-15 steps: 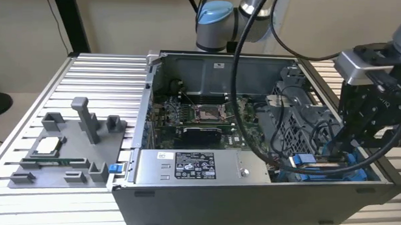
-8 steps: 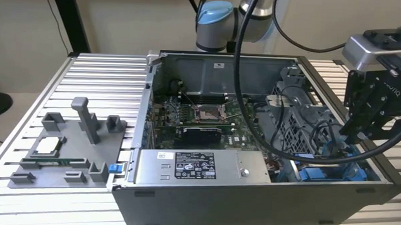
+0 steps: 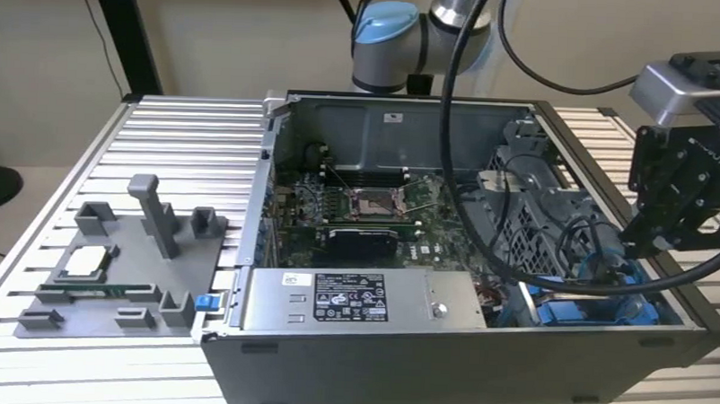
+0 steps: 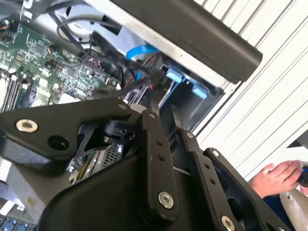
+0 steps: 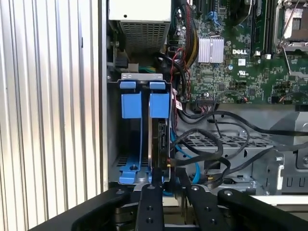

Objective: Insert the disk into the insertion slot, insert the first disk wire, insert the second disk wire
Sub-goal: 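Insert the first disk wire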

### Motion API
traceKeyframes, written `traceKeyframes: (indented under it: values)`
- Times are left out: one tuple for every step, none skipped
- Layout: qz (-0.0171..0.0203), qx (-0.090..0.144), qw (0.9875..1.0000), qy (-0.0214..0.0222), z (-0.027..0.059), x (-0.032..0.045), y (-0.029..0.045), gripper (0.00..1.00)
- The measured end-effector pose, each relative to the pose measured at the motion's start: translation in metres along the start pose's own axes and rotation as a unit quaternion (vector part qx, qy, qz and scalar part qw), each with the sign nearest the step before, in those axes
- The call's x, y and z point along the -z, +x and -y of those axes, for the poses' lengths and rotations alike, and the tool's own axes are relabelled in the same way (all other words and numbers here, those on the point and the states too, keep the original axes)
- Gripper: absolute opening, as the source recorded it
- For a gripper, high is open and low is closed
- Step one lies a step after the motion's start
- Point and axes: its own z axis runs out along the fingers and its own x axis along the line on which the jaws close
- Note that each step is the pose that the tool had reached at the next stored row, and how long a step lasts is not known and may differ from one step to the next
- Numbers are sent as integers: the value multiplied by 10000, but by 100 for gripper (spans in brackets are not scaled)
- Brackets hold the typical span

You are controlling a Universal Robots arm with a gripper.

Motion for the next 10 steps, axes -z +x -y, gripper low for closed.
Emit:
traceKeyframes:
  values:
    - [0, 0, 10000, -13, 34, -1, -1, 0]
    - [0, 1, 10000, -18, 56, -2, -1, 0]
    - [0, 1, 10000, -19, 77, -3, -1, 0]
    - [0, 2, 10000, -20, 95, -4, -2, 0]
    - [0, 3, 10000, -21, 114, -5, -2, 0]
    - [0, 4, 10000, -22, 133, -5, -3, 0]
    - [0, 5, 10000, -22, 155, -6, -4, 0]
    - [0, 5, 10000, -25, 178, -7, -4, 0]
    - [0, 5, 10000, -31, 204, -9, -5, 0]
    - [0, 5, 10000, -39, 230, -10, -6, 0]
